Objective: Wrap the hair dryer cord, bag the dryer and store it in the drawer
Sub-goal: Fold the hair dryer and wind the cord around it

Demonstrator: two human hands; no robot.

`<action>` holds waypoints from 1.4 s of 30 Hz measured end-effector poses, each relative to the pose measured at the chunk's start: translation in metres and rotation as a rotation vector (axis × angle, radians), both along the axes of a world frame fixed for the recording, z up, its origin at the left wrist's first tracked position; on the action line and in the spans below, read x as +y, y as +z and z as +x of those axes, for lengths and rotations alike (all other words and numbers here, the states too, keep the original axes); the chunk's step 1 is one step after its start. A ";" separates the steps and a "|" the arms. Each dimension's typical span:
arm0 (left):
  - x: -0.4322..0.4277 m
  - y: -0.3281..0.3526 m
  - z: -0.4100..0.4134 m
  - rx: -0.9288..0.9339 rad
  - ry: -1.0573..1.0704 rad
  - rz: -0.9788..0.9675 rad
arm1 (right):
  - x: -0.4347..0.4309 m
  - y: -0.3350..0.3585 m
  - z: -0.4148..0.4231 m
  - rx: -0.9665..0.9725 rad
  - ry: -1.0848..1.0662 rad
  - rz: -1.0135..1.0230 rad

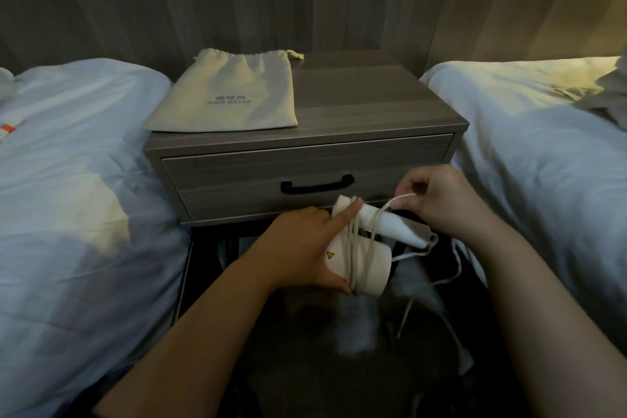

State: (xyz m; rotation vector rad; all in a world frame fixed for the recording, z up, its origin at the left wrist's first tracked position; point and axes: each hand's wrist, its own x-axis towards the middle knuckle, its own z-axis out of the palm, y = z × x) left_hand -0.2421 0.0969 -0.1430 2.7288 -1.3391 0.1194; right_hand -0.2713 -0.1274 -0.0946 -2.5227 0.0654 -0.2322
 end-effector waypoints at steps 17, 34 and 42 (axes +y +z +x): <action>-0.008 0.002 -0.005 -0.035 -0.094 0.001 | 0.000 -0.010 0.012 0.084 0.231 0.296; 0.001 0.006 -0.004 0.338 0.026 -0.145 | -0.040 -0.027 0.022 0.486 0.204 1.069; 0.001 0.007 0.001 0.806 0.035 -0.705 | -0.036 -0.051 0.030 0.508 0.250 1.385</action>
